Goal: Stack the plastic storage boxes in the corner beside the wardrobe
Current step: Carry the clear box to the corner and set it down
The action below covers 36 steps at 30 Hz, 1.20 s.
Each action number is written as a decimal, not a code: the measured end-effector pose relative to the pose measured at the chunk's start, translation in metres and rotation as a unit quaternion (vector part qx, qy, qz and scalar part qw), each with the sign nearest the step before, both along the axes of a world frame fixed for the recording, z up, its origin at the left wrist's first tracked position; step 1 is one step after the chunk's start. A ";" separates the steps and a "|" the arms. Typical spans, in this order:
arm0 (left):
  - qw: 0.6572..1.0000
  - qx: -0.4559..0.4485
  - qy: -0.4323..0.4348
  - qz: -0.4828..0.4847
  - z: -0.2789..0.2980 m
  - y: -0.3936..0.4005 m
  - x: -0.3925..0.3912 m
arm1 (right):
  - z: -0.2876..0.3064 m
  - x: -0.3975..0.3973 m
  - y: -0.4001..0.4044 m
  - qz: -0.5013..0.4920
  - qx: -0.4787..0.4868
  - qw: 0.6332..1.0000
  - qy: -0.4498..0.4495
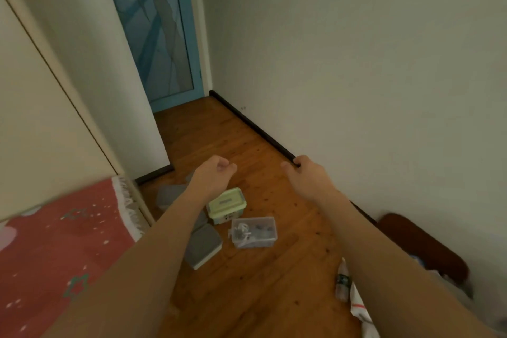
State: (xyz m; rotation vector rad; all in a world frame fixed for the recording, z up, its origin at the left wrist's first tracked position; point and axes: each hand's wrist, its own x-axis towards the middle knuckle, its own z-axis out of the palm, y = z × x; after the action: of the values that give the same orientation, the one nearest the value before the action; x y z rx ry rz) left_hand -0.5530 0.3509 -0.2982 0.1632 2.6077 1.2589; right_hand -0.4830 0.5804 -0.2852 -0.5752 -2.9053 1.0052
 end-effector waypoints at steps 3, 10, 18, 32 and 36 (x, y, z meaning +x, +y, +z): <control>1.000 -0.003 -0.015 -0.006 -0.020 0.014 -0.022 | -0.019 -0.021 0.012 0.006 -0.003 1.000 -0.024; 0.997 -0.018 -0.076 -0.018 -0.084 0.032 -0.092 | -0.074 -0.086 0.022 0.000 -0.014 0.996 -0.089; 0.991 -0.034 -0.128 -0.015 -0.157 0.034 -0.194 | -0.137 -0.180 0.021 -0.010 -0.017 0.989 -0.146; 0.979 -0.039 -0.196 -0.034 -0.251 0.052 -0.284 | -0.233 -0.279 0.046 -0.041 -0.004 0.980 -0.192; 0.977 -0.043 -0.208 -0.012 -0.284 0.063 -0.284 | -0.271 -0.287 0.060 -0.041 -0.011 0.978 -0.203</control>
State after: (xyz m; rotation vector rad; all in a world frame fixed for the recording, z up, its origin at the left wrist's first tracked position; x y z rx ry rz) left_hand -0.8374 0.4140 -0.5822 -0.0777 2.2851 1.0365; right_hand -0.7700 0.6403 -0.5560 -1.0013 -3.1799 1.0148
